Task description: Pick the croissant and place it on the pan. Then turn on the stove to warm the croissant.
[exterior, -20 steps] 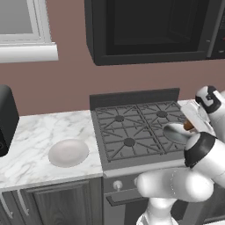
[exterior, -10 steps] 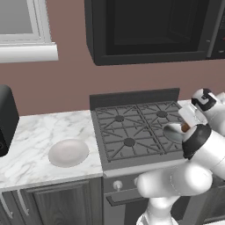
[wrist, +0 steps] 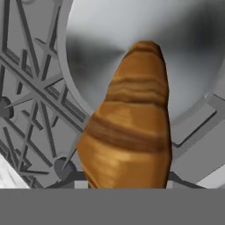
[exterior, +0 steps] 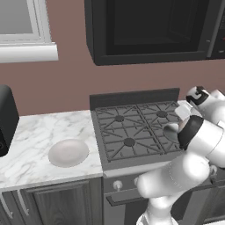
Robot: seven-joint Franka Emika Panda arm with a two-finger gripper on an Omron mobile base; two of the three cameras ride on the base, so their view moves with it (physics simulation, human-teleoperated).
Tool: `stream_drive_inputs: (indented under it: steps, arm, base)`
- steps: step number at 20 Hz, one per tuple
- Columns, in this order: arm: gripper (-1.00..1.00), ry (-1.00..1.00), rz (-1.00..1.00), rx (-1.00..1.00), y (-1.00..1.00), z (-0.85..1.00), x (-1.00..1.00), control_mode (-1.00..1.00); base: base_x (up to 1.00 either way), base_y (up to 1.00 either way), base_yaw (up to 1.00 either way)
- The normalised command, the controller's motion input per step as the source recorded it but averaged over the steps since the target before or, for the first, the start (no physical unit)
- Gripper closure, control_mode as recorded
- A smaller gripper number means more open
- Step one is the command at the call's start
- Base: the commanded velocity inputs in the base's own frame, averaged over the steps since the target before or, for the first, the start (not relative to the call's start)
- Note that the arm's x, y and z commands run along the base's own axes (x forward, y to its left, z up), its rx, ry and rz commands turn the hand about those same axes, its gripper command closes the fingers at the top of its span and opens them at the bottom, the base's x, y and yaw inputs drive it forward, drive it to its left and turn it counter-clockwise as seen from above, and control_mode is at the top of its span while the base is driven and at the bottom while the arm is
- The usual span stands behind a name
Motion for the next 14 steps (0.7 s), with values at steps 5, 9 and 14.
stream_drive_inputs:
  steps: [5, 9, 14]
  arm:
    - [1.0, 0.05, 0.0, 0.0, -0.14, -0.09, 0.13, -1.0]
    - [1.0, 0.01, 0.0, 0.0, -0.21, -0.16, 0.06, -1.0]
    - [1.0, 0.0, 0.0, 0.0, -0.13, -0.16, 0.08, -1.0]
  base:
    - [0.0, 0.0, 0.0]
    - [0.0, 0.0, 0.0]
    - [0.0, 0.0, 0.0]
